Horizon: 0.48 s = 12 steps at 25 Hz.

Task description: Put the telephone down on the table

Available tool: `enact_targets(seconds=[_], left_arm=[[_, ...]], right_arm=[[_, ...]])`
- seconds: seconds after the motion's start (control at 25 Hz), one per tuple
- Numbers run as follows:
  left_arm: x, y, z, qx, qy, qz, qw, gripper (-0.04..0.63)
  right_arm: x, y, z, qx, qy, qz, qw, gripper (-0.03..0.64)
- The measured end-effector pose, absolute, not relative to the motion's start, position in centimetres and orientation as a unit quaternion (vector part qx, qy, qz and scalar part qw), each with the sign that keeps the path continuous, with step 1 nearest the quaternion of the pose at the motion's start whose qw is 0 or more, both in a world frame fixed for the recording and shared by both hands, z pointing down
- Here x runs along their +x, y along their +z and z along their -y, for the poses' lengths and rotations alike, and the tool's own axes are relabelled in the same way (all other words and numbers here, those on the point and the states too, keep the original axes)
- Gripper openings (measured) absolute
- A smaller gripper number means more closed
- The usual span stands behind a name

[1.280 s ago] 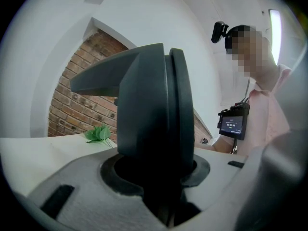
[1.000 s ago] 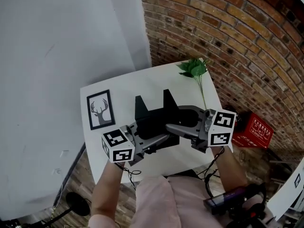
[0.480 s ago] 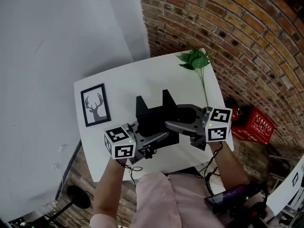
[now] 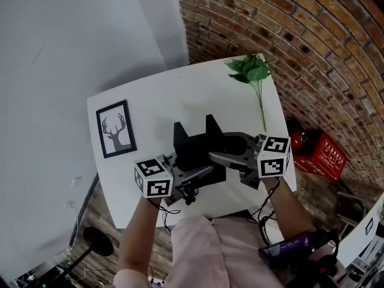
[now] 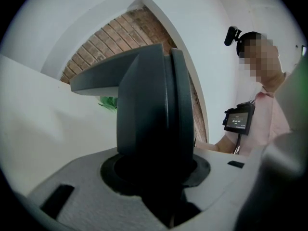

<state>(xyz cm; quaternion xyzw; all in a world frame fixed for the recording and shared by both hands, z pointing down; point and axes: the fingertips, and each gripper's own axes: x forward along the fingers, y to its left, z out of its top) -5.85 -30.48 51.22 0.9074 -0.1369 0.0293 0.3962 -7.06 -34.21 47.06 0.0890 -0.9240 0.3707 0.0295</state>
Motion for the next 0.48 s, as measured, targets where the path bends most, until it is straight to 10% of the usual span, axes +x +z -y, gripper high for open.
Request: enact_targets(seconds=[0.48], left_arm=[[-5.3, 54.5, 31.1, 0.885, 0.024, 0.137, 0.444, 0.167]], right_arm=[[-6.6, 50.8, 35.2, 0.088, 0.413, 0.905, 0.045, 0.199]])
